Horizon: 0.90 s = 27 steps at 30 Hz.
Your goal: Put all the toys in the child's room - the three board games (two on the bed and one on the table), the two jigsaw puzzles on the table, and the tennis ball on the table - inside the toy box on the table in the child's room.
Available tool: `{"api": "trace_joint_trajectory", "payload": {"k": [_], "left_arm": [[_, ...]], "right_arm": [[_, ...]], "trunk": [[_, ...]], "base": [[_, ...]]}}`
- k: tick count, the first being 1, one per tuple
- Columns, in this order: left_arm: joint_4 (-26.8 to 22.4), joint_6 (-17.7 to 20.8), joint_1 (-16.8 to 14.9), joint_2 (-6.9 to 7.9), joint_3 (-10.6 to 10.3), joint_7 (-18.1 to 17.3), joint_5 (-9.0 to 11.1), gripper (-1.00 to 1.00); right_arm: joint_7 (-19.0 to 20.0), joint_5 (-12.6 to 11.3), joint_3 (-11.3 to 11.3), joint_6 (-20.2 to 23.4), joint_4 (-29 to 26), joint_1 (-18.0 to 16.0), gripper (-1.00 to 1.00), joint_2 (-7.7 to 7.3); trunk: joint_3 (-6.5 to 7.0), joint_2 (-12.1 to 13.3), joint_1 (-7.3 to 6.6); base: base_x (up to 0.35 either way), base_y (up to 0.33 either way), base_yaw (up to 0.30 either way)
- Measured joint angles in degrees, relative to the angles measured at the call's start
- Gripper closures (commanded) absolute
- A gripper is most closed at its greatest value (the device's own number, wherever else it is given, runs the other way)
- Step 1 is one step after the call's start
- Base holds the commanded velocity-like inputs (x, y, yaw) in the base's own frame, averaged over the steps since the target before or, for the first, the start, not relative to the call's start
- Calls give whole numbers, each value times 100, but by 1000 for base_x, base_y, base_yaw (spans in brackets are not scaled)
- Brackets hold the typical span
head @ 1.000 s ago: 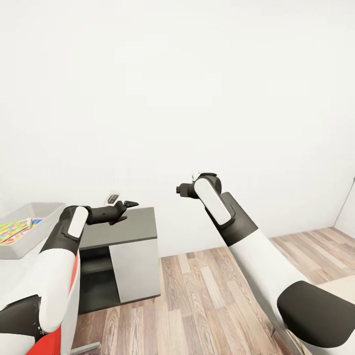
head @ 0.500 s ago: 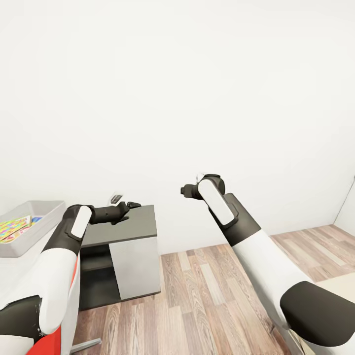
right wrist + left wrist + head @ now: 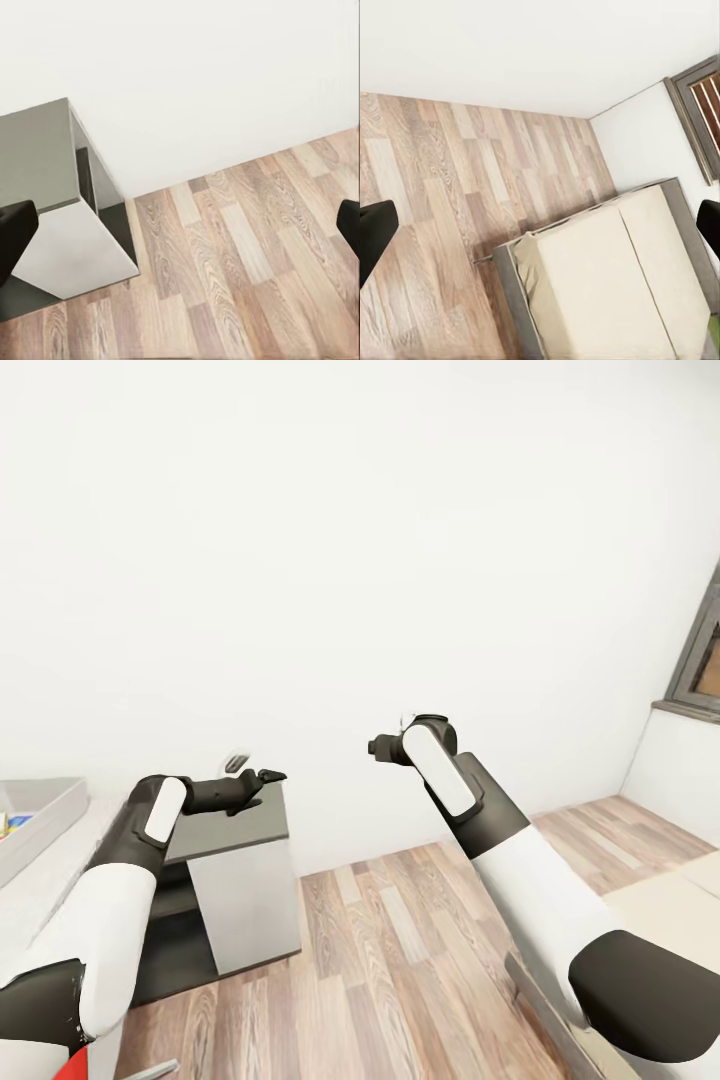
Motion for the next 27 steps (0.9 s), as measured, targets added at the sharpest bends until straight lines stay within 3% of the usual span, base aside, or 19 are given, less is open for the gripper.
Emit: {"api": "trace_joint_trajectory", "payload": {"k": [13,27], "left_arm": [[-3,-3,1,-7,2,8,0,-100],[35,-6,3,-8,-7,291,-110,-100]], "right_arm": [[5,5,20,-14,28,-1,-100,0],[73,-9,45,-278,849,4,-100,12]], "trunk": [[-20,0,0],[-142,4,-3]], "base": [[-214,-91,-72],[-31,5,-1]]}}
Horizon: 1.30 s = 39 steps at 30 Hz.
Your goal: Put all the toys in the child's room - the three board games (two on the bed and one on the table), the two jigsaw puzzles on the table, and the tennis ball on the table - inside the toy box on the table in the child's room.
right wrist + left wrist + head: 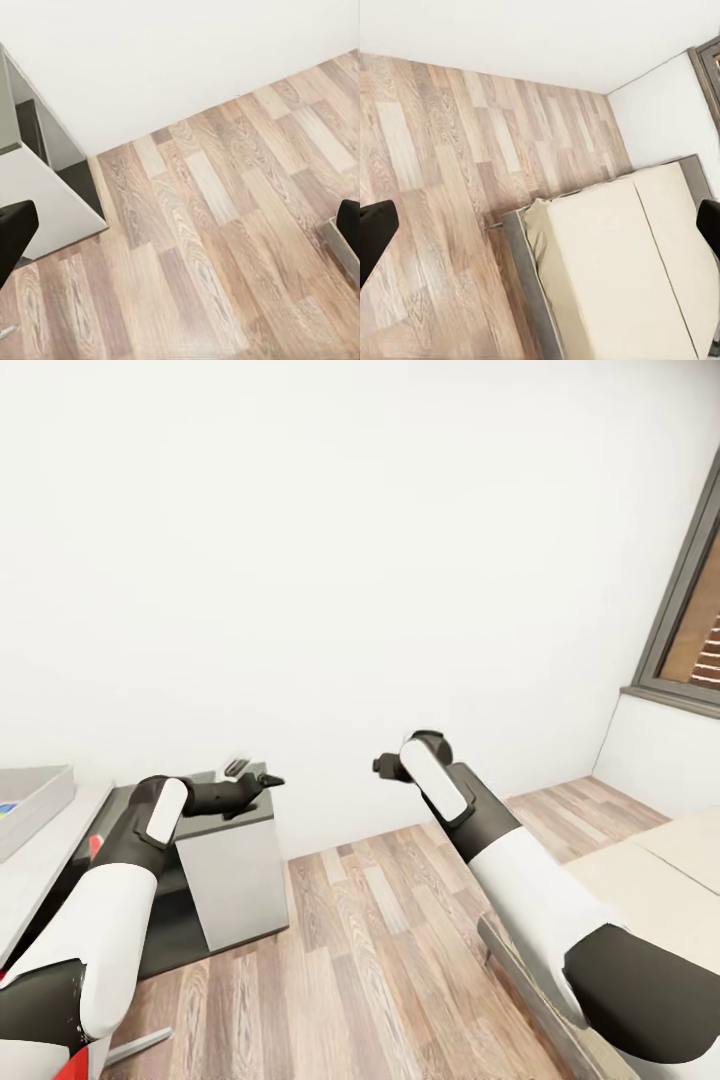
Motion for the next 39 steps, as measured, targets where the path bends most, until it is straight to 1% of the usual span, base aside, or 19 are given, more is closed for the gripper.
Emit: {"api": "trace_joint_trajectory", "payload": {"k": [3,7,10,12,14,16,18,20,22,23,25,27,28,29,30,32,33,36,39], "left_arm": [[22,-19,4,-3,-1,252,-22,-100],[134,-299,33,-40,-7,548,-23,-100],[311,-480,40,-55,-11,674,-29,-100],[544,-650,47,-62,-30,780,-43,-100],[825,-857,55,-66,-112,860,-98,-100],[1143,-1137,59,-68,-266,902,-201,-100],[1496,-1458,61,-68,-442,919,-323,-100],[1874,-1765,62,-69,-582,928,-412,-100],[2393,-2148,63,-69,-700,931,-484,-100],[2647,-2337,63,-70,-728,933,-514,-100],[2897,-2522,64,-70,-754,937,-557,-100],[3175,-2724,73,-71,-771,938,-669,-100],[3314,-2827,105,-70,-779,939,-787,-100],[3367,-2875,130,-68,-779,937,-860,-100],[3439,-2962,188,-69,-785,934,-1012,-100],[3487,-3046,254,-70,-784,932,-1151,-100],[3519,-3117,315,-71,-786,930,-1262,-100],[3565,-3261,481,-71,-788,934,-1406,-100],[3582,-3445,700,-75,-788,939,-1458,-100]], "right_arm": [[2,5,6,-91,86,146,-100,34],[3,14,1,-226,131,560,-100,6],[5,17,7,-330,140,743,-100,-7],[6,20,10,-400,146,916,-100,-15],[7,22,14,-439,152,1099,-100,-21],[8,47,18,-481,164,1292,-100,-28],[7,167,20,-566,178,1479,-100,-46],[6,397,23,-713,189,1645,-100,-85],[51,764,22,-1001,206,1819,-100,-117],[145,933,21,-1144,234,1902,-100,-124],[318,1085,21,-1268,286,2002,-100,-128],[588,1248,20,-1389,383,2122,-100,-129],[772,1333,19,-1443,490,2176,-100,-122],[860,1376,18,-1474,557,2197,-100,-119],[1000,1438,17,-1556,709,2225,-100,-115],[1108,1482,16,-1696,888,2243,-100,-110],[1180,1502,14,-1880,1080,2258,-100,-102],[1277,1518,31,-2354,1639,2273,-100,-83],[1365,1522,221,-2700,2137,2276,-100,-66]], "trunk": [[-26,2,0],[-51,4,-1],[-58,5,-1],[-60,5,-1],[-61,5,-1],[-62,5,-1],[-62,5,-1],[-62,5,-1],[-63,5,-1],[-63,5,-1],[-62,5,-1],[-62,5,-1],[-63,5,-1],[-62,5,-1],[-63,5,-1],[-62,4,-1],[-63,5,-1],[-63,5,-1],[-63,5,-1]], "base": [[0,0,0],[0,0,0],[0,0,0],[0,0,0],[0,0,0],[0,0,0],[0,0,0],[0,0,0],[0,0,0],[0,0,0],[0,0,0],[0,0,0],[0,0,0],[0,0,0],[0,0,0],[0,0,0],[0,0,0],[0,0,0],[0,0,0]]}}
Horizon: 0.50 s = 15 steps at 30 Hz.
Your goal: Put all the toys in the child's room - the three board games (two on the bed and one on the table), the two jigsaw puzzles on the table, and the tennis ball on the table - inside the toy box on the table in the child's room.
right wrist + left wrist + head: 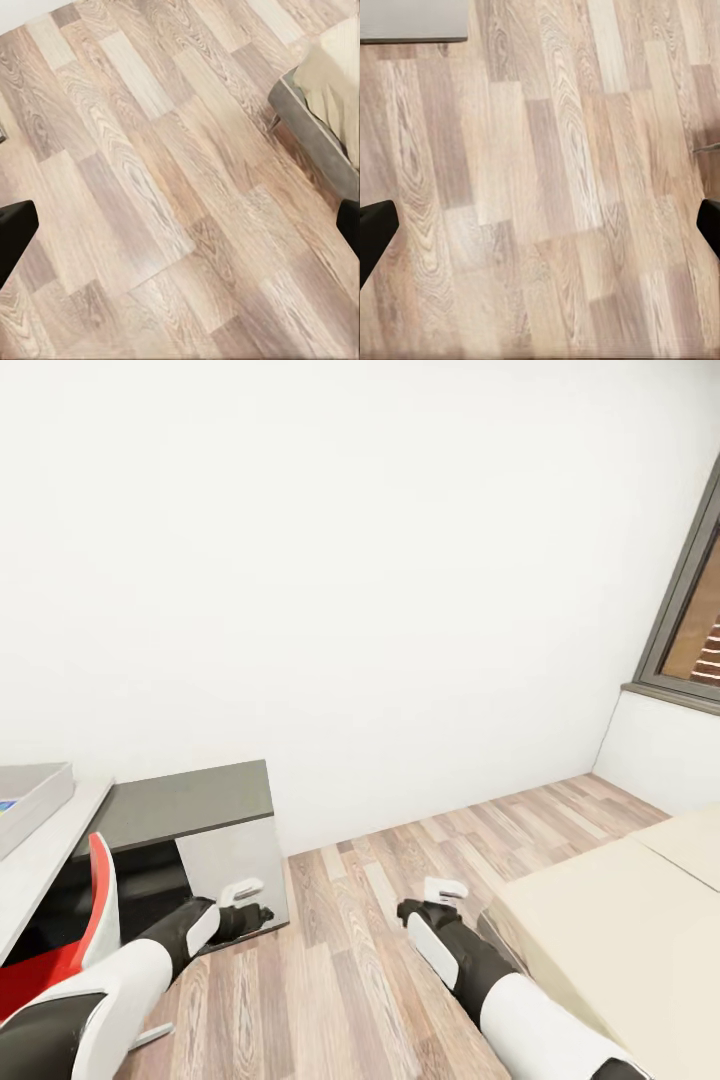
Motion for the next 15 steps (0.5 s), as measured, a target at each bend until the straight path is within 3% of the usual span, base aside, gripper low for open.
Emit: {"api": "trace_joint_trajectory", "payload": {"k": [6,15], "left_arm": [[7,-328,372,-20,-25,15,-44,-100],[16,-756,922,-40,-296,377,-573,-100]], "right_arm": [[202,-24,369,-515,474,63,-100,11],[347,-22,470,-1120,1025,435,-100,14]], "trunk": [[0,0,0],[1,0,0]], "base": [[0,0,0],[0,0,0]]}}
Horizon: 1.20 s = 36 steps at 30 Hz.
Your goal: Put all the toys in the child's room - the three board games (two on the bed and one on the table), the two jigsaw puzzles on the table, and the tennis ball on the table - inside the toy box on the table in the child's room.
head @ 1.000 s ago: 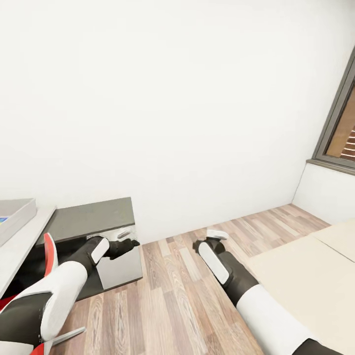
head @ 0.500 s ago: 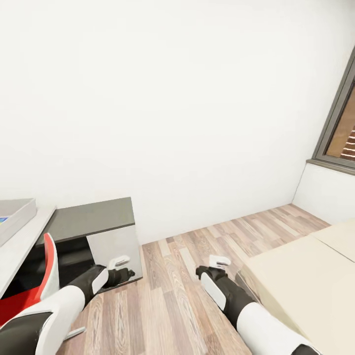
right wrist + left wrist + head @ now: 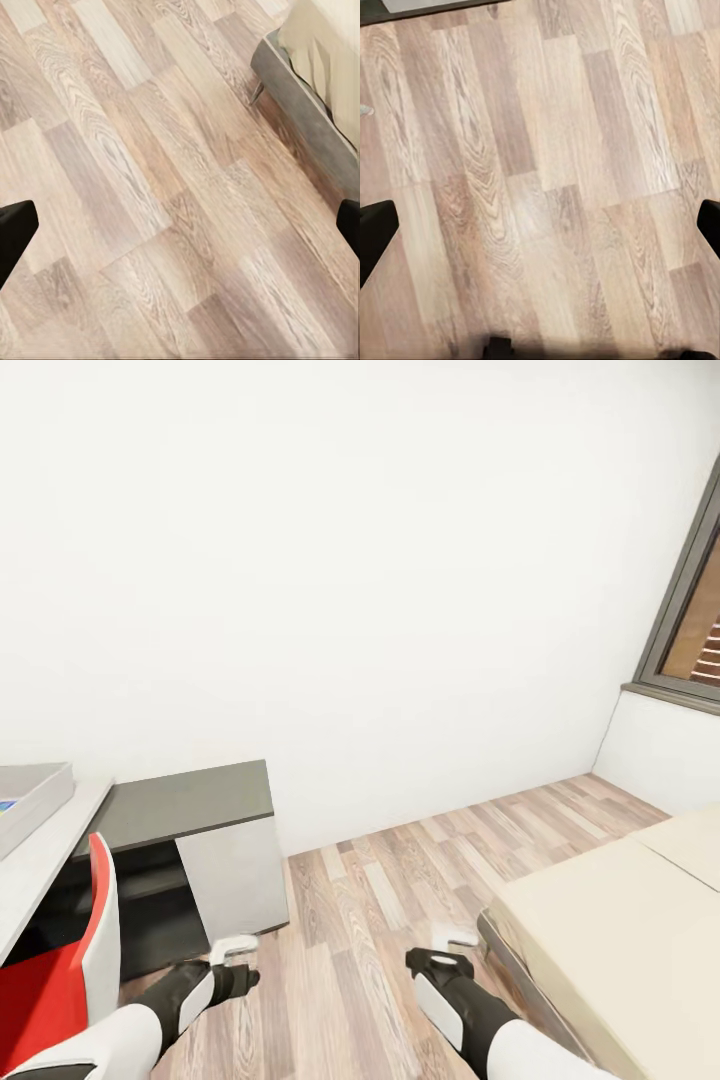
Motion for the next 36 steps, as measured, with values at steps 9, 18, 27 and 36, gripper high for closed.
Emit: {"api": "trace_joint_trajectory", "payload": {"k": [9,18,27,36], "left_arm": [[3,-660,612,6,-40,87,-187,-100],[0,-1556,1305,49,-43,169,-706,-100],[150,-2063,1817,54,-42,369,-769,-100],[493,-2330,2009,99,-43,392,-776,-100]], "right_arm": [[10,17,15,-103,68,426,-100,-5],[12,16,19,-388,118,751,-100,-16],[2,46,22,-758,845,867,-100,19],[-21,47,27,-1212,1061,1099,-100,23]], "trunk": [[0,0,0],[-1,-1,0],[-1,-1,0],[0,-1,0]], "base": [[0,0,0],[0,0,0],[0,0,0],[0,0,0]]}}
